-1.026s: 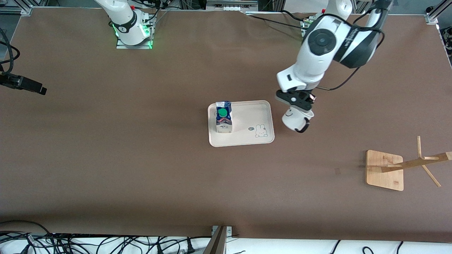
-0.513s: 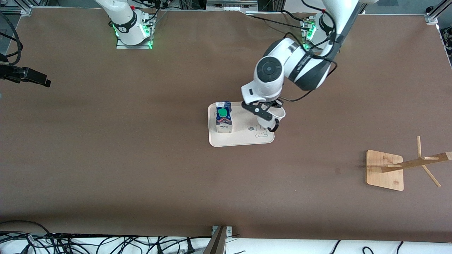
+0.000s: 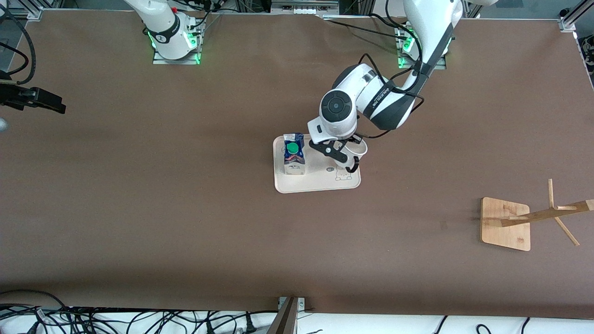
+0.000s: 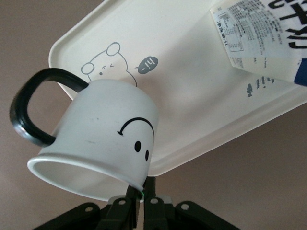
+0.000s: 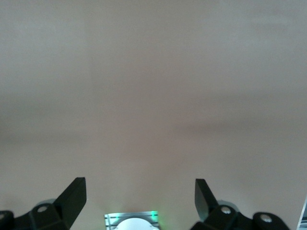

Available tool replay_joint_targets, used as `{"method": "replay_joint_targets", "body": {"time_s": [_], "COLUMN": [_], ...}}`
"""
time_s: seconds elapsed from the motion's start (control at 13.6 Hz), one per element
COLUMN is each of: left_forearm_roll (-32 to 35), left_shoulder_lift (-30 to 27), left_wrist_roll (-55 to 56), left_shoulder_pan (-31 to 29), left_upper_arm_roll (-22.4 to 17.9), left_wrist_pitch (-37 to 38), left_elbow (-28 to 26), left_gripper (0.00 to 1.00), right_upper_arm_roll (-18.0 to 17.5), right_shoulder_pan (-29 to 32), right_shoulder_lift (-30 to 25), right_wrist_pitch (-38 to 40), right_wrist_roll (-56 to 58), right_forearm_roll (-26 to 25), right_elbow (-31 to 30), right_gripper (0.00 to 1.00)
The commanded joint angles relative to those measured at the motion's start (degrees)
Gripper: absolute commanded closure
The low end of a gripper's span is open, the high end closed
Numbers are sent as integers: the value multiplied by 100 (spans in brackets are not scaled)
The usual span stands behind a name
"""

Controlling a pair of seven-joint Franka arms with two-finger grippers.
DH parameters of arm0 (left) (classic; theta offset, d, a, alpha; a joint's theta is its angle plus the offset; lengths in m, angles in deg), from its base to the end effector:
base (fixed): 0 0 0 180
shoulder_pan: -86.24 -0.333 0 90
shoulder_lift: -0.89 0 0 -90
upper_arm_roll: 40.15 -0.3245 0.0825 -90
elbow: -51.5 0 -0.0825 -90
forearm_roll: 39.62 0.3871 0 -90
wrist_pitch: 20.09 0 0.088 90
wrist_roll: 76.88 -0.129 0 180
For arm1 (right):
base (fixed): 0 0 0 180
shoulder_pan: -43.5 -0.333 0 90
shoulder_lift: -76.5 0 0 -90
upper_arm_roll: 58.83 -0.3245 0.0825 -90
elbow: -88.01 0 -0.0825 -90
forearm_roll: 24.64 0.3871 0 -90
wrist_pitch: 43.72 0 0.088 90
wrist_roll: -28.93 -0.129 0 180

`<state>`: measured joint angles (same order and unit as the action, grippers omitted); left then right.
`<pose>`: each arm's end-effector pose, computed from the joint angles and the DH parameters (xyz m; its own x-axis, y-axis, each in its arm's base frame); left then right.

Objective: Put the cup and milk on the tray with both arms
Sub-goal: 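Lower the mug onto the tray beside the carton with the left gripper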

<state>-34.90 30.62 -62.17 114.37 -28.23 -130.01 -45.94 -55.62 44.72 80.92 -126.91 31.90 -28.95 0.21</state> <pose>0.4990 -0.3968 0.2622 0.8573 -0.4294 -0.2841 -0.4573 -0.8885 -0.0369 0.5615 -0.0528 0.5769 0.9865 -0.0341 -0.1604 -0.0229 -0.9972 0.0712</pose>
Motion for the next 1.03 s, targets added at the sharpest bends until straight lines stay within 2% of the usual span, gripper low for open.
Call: {"method": "replay_joint_targets", "body": {"time_s": [0.0,0.29,0.51,0.59,0.66,0.73,0.88,0.95], "left_forearm_roll": [46,29,20,20,11,2,-6,-6], "left_shoulder_lift": [121,174,236,253,288,289,289,280], "left_wrist_roll": [93,93,93,85,84,84,84,84], "left_shoulder_pan": [122,157,166,166,158,158,140,131], "left_upper_arm_roll": [-23,-14,-14,-14,-14,-23,-23,-23], "left_wrist_pitch": [181,181,172,155,146,146,146,146], "left_elbow": [182,120,129,138,146,155,182,190], "left_gripper": [100,100,100,94,80,69,57,57], "right_upper_arm_roll": [-57,-92,-92,-92,-83,-92,-92,-101], "right_shoulder_pan": [-25,-34,-34,-25,-25,-25,-86,-104], "right_shoulder_lift": [-143,-135,-126,-126,-82,-73,-73,-73], "right_wrist_pitch": [-136,-609,-619,-602,-593,-567,-557,-557], "right_wrist_roll": [161,134,38,-76,-59,-68,-68,-68], "right_forearm_roll": [-114,201,307,412,422,422,413,413], "right_elbow": [-150,-132,-124,-115,-89,-62,-27,-27], "right_gripper": [0,0,0,0,0,0,0,0]}}
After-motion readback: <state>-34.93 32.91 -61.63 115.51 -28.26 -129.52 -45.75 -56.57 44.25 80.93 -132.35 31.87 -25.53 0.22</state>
